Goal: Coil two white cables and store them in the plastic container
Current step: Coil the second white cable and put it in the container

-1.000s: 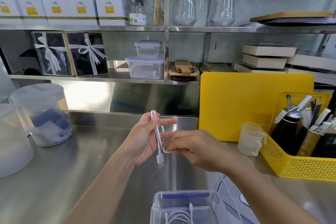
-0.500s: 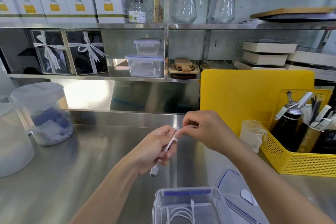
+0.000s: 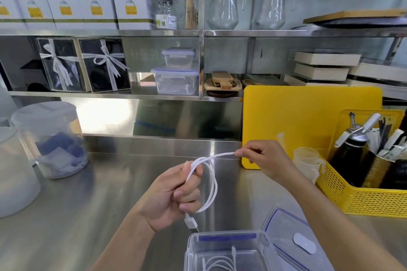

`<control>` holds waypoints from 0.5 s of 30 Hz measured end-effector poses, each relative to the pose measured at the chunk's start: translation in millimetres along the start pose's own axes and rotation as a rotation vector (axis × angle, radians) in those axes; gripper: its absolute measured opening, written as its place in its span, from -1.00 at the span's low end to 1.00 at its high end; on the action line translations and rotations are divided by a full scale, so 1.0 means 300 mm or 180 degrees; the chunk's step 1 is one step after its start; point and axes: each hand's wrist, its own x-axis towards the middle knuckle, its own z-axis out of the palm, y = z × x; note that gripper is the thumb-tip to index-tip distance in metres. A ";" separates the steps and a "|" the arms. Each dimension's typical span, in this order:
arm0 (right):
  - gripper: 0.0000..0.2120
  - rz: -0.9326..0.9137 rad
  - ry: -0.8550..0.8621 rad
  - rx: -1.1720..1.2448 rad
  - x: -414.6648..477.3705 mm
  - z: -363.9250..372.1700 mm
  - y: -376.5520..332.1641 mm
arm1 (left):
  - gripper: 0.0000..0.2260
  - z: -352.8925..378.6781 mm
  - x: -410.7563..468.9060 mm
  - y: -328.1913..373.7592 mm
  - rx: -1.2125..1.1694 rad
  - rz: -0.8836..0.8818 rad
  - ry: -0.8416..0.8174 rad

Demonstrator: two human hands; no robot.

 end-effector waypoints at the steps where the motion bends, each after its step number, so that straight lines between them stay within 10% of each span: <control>1: -0.80 -0.0027 -0.0011 0.0046 -0.004 0.004 0.011 | -0.80 0.005 -0.003 0.002 -0.0083 0.0065 -0.0001; 9: -0.65 0.0091 0.0479 0.0460 -0.021 -0.005 0.081 | -0.66 -0.009 -0.013 0.117 -0.1437 0.0754 -0.0937; 15: -0.91 0.0073 -0.0410 -0.1456 -0.023 0.040 0.049 | -0.69 -0.020 -0.001 0.136 -0.1095 0.0987 -0.0266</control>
